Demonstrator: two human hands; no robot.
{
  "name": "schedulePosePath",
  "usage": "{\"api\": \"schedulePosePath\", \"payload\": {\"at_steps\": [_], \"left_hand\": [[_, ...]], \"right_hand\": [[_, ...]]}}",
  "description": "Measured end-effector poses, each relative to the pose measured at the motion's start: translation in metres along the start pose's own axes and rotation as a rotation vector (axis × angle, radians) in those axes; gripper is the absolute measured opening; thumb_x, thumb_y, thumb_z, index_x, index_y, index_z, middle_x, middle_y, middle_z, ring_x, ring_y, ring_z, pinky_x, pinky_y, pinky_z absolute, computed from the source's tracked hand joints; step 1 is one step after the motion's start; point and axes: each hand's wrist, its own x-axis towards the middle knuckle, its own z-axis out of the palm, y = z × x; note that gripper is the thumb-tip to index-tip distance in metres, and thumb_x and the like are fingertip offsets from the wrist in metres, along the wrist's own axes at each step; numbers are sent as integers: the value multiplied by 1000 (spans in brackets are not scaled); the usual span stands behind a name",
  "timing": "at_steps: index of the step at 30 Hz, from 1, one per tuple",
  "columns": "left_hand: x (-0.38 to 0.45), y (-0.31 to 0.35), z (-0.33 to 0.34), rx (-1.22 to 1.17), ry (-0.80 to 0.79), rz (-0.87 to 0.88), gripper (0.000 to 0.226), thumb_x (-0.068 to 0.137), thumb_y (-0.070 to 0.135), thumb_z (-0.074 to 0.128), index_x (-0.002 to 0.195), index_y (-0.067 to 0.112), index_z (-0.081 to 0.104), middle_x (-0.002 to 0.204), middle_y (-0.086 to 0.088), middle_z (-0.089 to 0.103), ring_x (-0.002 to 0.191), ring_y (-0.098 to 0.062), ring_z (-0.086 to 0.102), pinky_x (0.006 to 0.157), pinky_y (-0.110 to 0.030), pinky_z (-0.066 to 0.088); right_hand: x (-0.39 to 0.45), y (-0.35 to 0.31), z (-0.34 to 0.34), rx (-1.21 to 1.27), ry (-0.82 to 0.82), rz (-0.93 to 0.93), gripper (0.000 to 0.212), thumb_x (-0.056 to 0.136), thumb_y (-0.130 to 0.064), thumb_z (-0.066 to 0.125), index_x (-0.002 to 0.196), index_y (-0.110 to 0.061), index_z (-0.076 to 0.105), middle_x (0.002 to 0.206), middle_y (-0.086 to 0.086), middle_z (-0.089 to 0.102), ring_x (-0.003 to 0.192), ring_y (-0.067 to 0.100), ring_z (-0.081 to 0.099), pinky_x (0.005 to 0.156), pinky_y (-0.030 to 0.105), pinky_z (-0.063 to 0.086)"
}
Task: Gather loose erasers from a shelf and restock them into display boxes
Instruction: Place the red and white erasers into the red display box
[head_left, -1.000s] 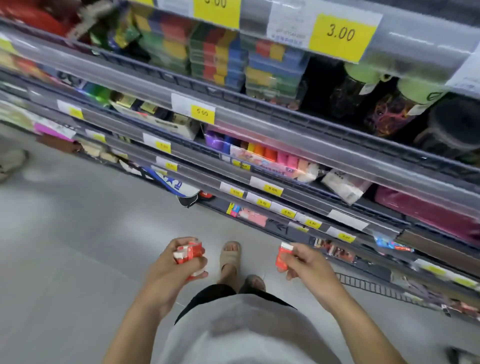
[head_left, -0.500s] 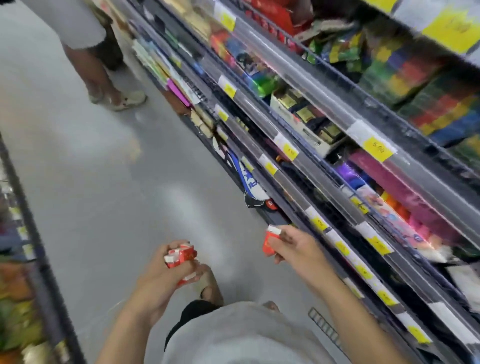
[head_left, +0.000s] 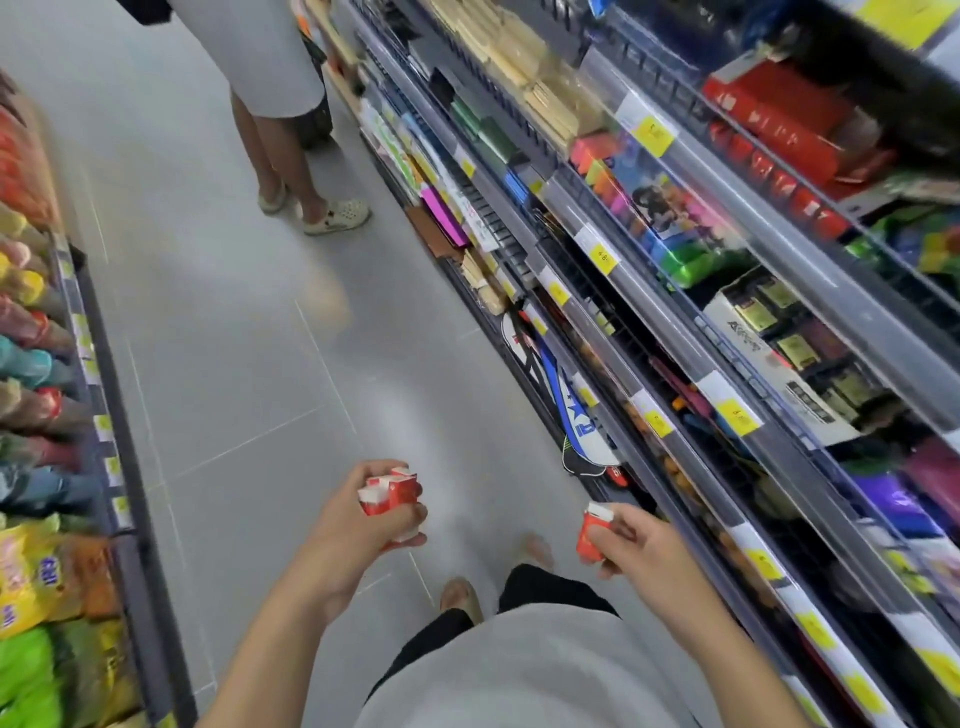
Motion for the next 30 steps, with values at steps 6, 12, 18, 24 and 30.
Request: {"api": "schedulePosePath", "payload": {"at_steps": [6,12,18,24,30], "left_hand": [[57,52,-7,17,33,18,55,63,8,82,116,16,67,97,-4,76,81,-15,73,70,-32,63],[104,103,-10,15,106,12,51,64,5,81,112,19,71,95,-6,76,78,-14,72,68,-31,63],[157,166,-6,17,108,60,52,65,9,83,115,22,71,102,-6,76,85,-16,73,72,-32,63],[219,260,20,59,-32,174,47,62,11,86,100,35,75,101,-2,78,85,-15,75,72,-32,63],[275,365,72,188,-344,329,51,56,22,89,103,33,74,94,-2,77,79,-16,73,65,-29,60]], "right_hand": [[76,-47,10,-55,-30,-18,18,93,-13,64,83,-26,73,81,8,75,80,38,68,78,47,56],[164,-124,10,-49,-96,-93,15,93,-19,63,94,-29,74,83,0,75,66,14,66,65,21,53],[230,-208,3,5,-99,-219,20,95,-12,64,103,-28,73,87,4,75,70,13,65,71,34,53],[255,-274,-13,7,-3,-323,22,95,-16,64,104,-33,72,89,3,75,66,14,62,66,26,52],[244,-328,-35,142,247,-395,22,97,-12,64,110,-28,70,96,-4,76,72,3,67,66,16,51]]}}
